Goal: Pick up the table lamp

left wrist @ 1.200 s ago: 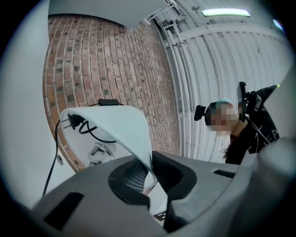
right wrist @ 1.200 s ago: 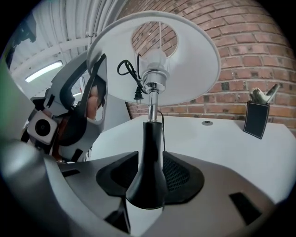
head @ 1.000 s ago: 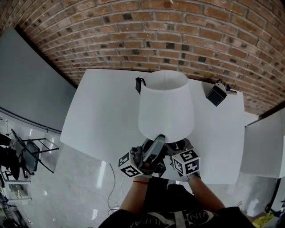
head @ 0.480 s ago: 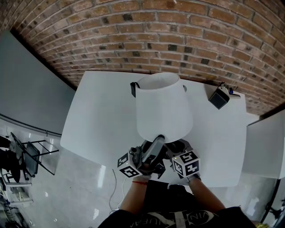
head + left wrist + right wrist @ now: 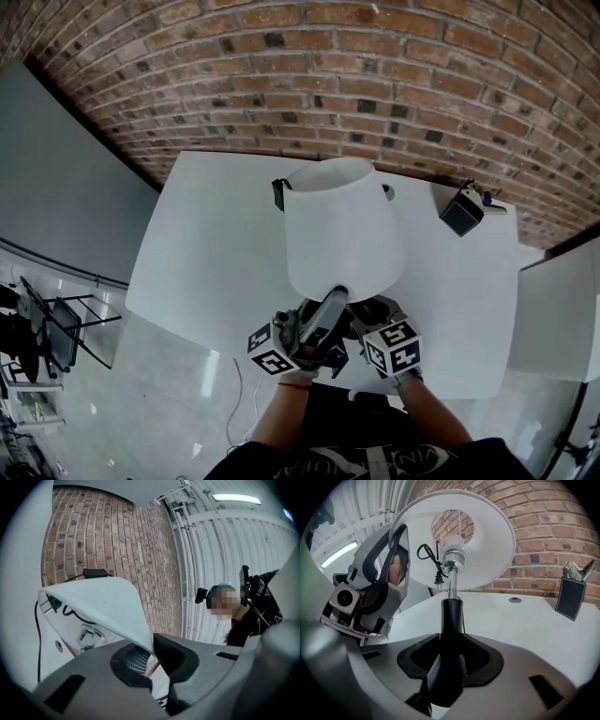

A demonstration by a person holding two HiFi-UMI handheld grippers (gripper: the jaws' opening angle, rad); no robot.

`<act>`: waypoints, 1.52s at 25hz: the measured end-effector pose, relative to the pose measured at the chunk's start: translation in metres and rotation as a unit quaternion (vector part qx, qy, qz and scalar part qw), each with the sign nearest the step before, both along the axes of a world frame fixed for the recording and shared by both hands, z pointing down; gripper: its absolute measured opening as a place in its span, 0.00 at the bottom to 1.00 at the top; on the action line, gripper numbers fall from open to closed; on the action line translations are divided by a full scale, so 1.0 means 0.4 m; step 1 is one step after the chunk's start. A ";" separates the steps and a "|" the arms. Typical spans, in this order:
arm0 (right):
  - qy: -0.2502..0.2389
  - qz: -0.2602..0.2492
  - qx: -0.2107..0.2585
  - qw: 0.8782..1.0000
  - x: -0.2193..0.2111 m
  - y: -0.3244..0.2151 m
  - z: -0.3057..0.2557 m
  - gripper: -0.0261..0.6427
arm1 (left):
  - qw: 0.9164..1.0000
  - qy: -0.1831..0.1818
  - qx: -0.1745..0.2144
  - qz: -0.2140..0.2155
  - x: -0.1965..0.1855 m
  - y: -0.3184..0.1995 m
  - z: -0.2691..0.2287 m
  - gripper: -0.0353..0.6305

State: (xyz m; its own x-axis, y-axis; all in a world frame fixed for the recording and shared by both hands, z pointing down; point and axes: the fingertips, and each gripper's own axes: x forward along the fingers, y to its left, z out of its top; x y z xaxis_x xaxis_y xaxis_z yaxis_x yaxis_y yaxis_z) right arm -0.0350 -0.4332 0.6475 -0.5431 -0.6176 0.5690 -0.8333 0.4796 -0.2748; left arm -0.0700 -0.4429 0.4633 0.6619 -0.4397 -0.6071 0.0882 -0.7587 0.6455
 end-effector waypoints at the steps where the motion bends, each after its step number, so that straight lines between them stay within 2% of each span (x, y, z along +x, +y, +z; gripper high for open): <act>1: -0.001 0.001 0.002 1.000 0.000 -0.001 -0.002 0.26 | 1.000 -0.001 0.002 0.000 0.001 0.002 -0.003 0.09; 9: -0.012 0.007 0.036 0.999 0.012 0.014 -0.028 0.26 | 1.000 -0.009 0.027 0.003 0.030 0.063 -0.032 0.09; 24: -0.033 -0.008 0.117 0.993 0.041 0.112 -0.178 0.26 | 0.996 -0.024 0.088 -0.012 0.078 0.235 -0.174 0.08; 32: -0.043 -0.012 0.155 0.987 0.043 0.157 -0.273 0.26 | 0.991 -0.048 0.122 -0.020 0.094 0.318 -0.259 0.08; 38: -0.050 -0.021 0.187 0.981 0.030 0.203 -0.341 0.26 | 0.988 -0.043 0.143 -0.034 0.083 0.386 -0.320 0.08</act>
State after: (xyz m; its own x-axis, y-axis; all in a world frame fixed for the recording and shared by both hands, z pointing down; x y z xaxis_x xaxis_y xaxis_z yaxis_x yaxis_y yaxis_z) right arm -0.0231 -0.3518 0.5112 -0.6144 -0.7487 0.2489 -0.7882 0.5964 -0.1517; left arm -0.0370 -0.2885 0.3352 0.6913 -0.3030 -0.6560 -0.0142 -0.9134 0.4069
